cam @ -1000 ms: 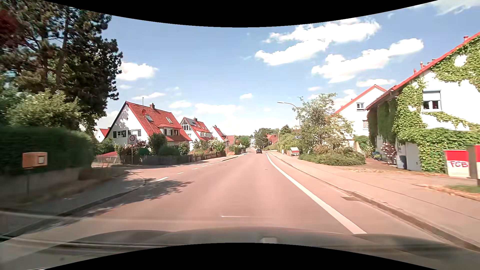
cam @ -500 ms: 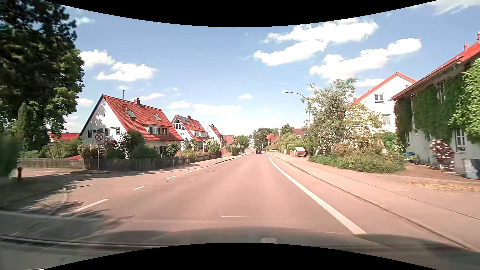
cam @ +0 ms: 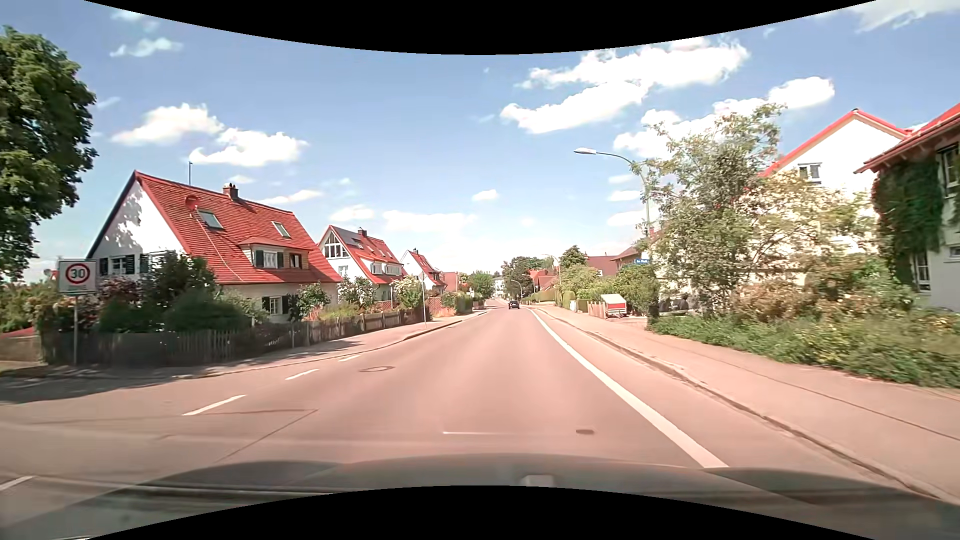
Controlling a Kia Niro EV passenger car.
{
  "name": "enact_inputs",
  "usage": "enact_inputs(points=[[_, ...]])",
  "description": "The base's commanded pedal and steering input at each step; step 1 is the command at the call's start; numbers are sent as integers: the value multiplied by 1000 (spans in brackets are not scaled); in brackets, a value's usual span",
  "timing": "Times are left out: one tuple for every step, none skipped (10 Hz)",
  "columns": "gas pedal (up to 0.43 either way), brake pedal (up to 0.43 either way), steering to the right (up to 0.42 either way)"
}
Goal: Follow the waypoints while adhering to traffic rules and regulations
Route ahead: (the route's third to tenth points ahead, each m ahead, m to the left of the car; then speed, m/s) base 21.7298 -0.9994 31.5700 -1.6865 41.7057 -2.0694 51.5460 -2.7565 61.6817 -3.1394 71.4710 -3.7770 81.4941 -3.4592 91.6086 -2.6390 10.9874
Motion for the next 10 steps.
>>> enact_inputs(points=[[118, 0, 7], [118, 0, 7], [118, 0, 7], [118, 0, 7], [118, 0, 7], [118, 0, 7], [118, 0, 7], [118, 0, 6], [118, 0, 6], [130, 0, 6]])
